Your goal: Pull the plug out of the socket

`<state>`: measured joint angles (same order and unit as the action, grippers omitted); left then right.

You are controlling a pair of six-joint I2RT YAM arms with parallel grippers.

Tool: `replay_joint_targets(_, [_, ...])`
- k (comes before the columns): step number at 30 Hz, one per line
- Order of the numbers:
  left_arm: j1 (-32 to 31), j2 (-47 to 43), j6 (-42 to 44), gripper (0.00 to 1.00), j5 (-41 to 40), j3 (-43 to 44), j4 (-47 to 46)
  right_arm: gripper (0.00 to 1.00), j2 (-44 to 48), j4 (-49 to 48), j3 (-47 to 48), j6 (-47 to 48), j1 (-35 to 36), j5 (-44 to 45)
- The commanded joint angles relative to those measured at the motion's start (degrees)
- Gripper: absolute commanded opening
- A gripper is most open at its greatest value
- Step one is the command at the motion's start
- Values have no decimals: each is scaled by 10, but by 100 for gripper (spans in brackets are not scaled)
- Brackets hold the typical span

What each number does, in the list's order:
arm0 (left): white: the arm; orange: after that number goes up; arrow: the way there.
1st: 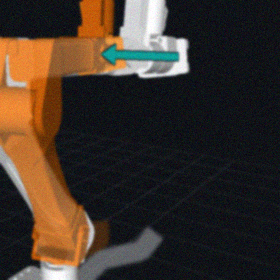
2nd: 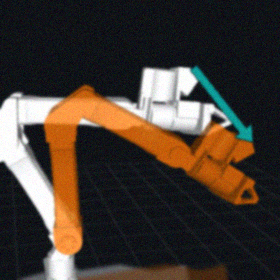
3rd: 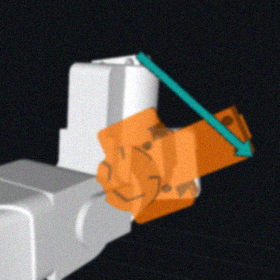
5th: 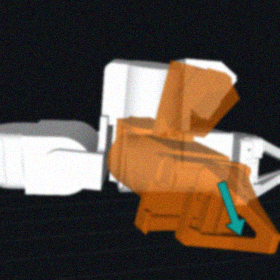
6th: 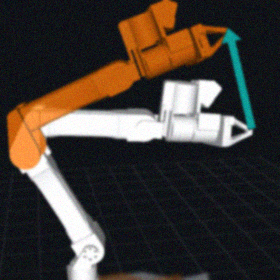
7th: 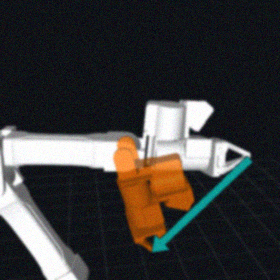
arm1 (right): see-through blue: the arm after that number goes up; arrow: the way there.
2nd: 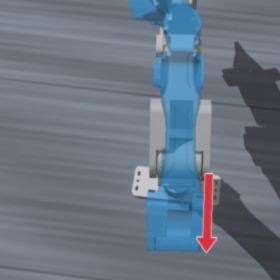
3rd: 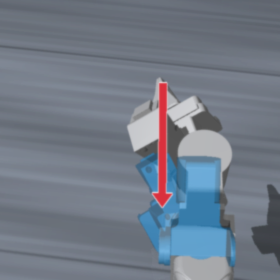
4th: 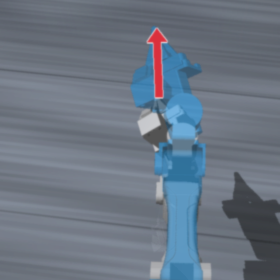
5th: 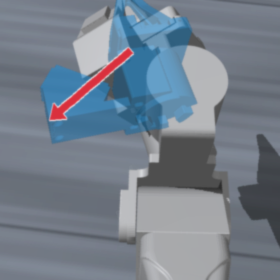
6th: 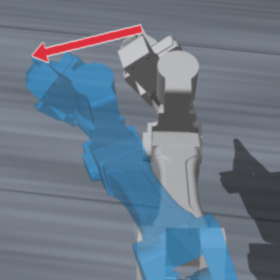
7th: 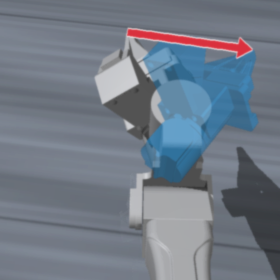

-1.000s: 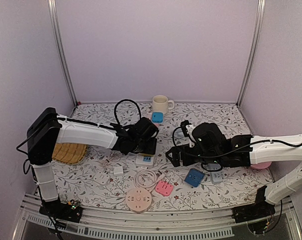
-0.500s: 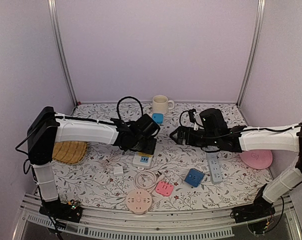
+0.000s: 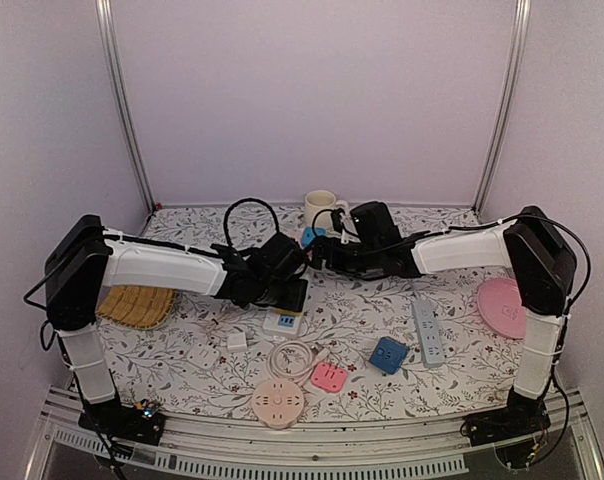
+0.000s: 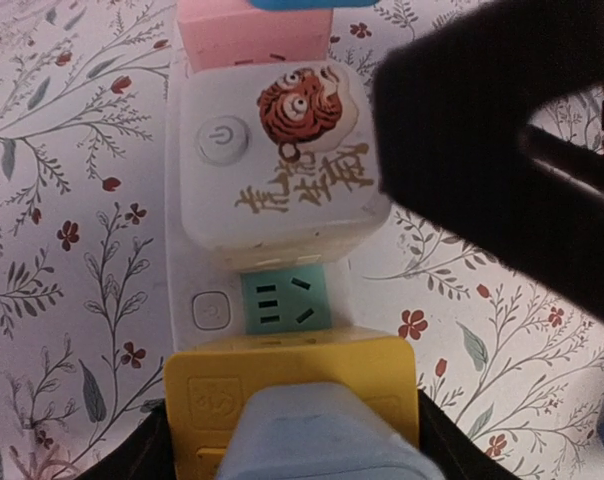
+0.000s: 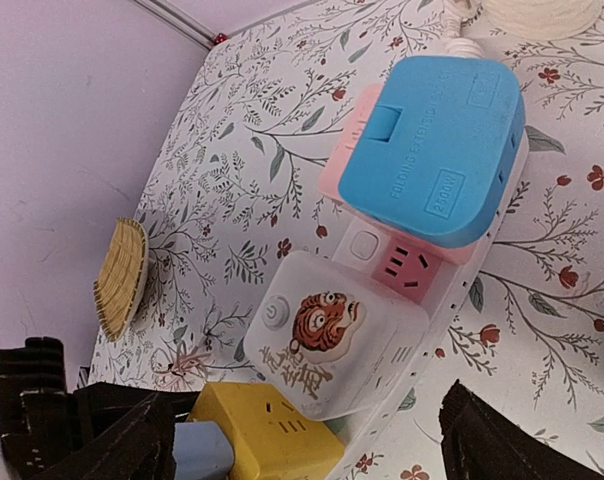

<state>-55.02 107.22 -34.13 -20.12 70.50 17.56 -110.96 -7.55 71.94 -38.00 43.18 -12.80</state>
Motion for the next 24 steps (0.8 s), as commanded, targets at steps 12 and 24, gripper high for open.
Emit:
replay_joint_targets(12, [2, -32, 31, 40, 13, 22, -13, 91, -80, -6, 13, -22, -9, 19])
replay_joint_targets(24, [3, -44, 63, 40, 5, 71, -7, 90, -99, 0, 3, -27, -14, 36])
